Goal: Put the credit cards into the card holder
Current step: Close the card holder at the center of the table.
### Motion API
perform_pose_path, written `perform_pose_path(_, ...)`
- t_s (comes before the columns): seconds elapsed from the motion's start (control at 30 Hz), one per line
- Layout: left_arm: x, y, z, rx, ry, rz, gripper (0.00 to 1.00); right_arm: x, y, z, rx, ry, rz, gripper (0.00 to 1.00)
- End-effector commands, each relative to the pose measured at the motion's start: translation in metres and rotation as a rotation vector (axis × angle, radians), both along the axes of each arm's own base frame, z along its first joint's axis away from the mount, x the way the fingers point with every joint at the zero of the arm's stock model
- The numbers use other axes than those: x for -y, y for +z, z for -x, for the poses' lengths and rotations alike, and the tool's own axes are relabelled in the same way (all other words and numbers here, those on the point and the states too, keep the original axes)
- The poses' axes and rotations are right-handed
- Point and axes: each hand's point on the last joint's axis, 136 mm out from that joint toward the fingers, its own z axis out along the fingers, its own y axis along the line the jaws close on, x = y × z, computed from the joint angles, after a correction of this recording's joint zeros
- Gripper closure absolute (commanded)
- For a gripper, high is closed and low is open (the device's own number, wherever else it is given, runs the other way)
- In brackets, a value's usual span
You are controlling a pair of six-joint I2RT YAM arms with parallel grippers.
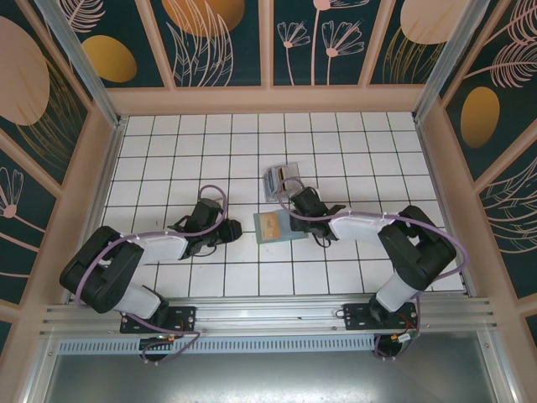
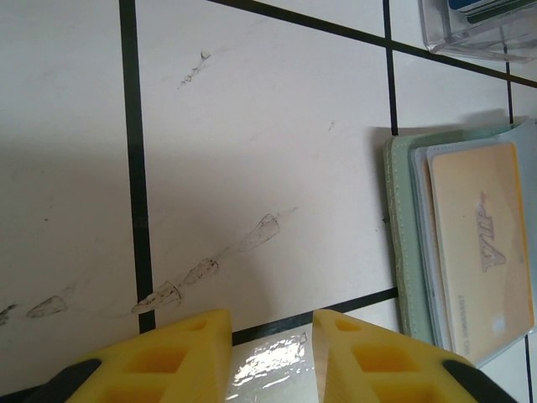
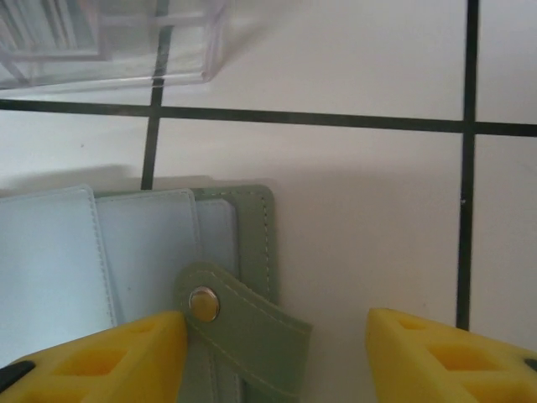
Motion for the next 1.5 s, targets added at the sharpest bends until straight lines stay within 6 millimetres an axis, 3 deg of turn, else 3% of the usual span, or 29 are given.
perform_pose_path(0.0,0.008,-0.015,0.024,-0.102,-0.063,0.032,0.67,0.016,0.005,-0.009,0.053,-0.072,0.075,0.43)
perform_pose_path(0.23,0.012,-0.017,0.021,-0.106,-0.067,0.037,0.69,0.029,0.021,-0.013,0.135,-0.145,0.037,0.57)
perform_pose_path(0.4,0.014,-0.016,0.020,-0.108,-0.062,0.048,0.69,0.038,0.022,-0.018,0.133,-0.176,0.030,0.68)
perform_pose_path(0.57,0.017,-0.013,0.019,-0.102,-0.059,0.065,0.70,0.034,0.020,-0.018,0.102,-0.164,-0.026,0.81)
perform_pose_path(0.7,0.028,-0.008,0.018,-0.090,-0.079,0.099,0.73,0.022,0.027,-0.014,0.091,-0.126,-0.131,1.00)
perform_pose_path(1.03,0.064,0.008,0.012,-0.086,-0.126,0.267,0.67,-0.025,0.039,0.006,0.039,0.078,-0.463,1.00)
perform_pose_path(1.3,0.072,0.007,0.011,-0.097,-0.143,0.295,0.62,-0.044,0.032,0.022,-0.014,0.141,-0.608,1.00)
perform_pose_path(1.37,0.072,0.004,0.011,-0.102,-0.141,0.291,0.64,-0.048,0.031,0.024,-0.024,0.148,-0.631,1.00)
perform_pose_path(1.47,0.070,0.002,0.010,-0.103,-0.133,0.278,0.78,-0.052,0.029,0.025,-0.036,0.157,-0.652,1.00)
